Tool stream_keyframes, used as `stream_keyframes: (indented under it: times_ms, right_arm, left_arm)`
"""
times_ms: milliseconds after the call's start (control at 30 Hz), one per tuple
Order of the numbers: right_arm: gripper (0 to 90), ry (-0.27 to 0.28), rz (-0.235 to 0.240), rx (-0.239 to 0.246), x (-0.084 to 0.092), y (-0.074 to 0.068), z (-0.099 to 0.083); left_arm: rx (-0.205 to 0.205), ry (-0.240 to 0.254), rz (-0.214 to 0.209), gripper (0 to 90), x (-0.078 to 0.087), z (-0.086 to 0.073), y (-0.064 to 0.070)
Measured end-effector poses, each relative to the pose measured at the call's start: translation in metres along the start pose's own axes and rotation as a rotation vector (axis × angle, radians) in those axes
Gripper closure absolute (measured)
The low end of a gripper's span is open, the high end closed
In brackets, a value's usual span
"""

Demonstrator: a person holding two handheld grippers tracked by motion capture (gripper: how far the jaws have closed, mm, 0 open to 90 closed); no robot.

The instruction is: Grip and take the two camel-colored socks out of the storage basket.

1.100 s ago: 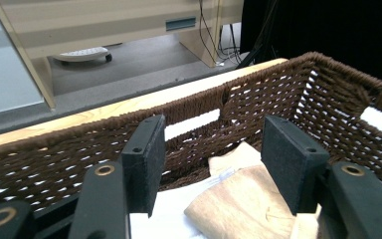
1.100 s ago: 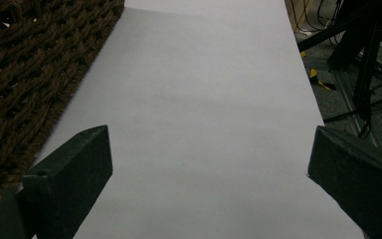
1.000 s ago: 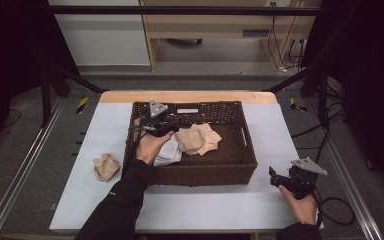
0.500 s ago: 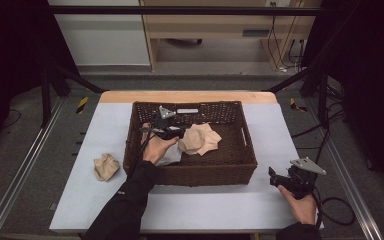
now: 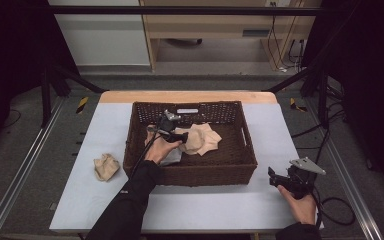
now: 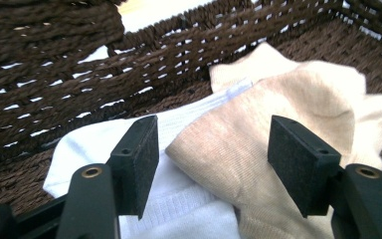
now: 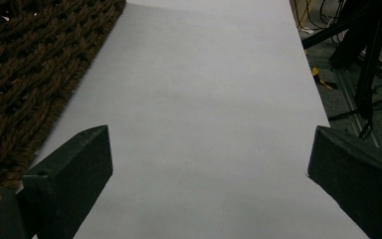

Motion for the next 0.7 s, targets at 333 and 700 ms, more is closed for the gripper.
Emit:
stream_keyframes:
  times_ms: [333, 700]
  right_arm:
    - [4.2, 0.0, 0.0, -0.002, 0.0, 0.0, 0.0]
    - [4.3, -0.002, -0.003, -0.004, 0.0, 0.0, 0.0]
  left_arm:
    - [-0.07, -0.027, -0.04, 53.9, 0.0, 0.0, 0.006]
    - [-0.087, -0.014, -0.056, 84.0, 0.014, 0.004, 0.003]
Point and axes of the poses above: each handheld gripper's, and its own axes: x roughly backward along the jaws, z roughly out of its top, y roughly to its right, the point moved 1 cm from there along -x, roughly forward along the jaws, and after that the axes turned 10 degrees about z, right-handed, at the moved point
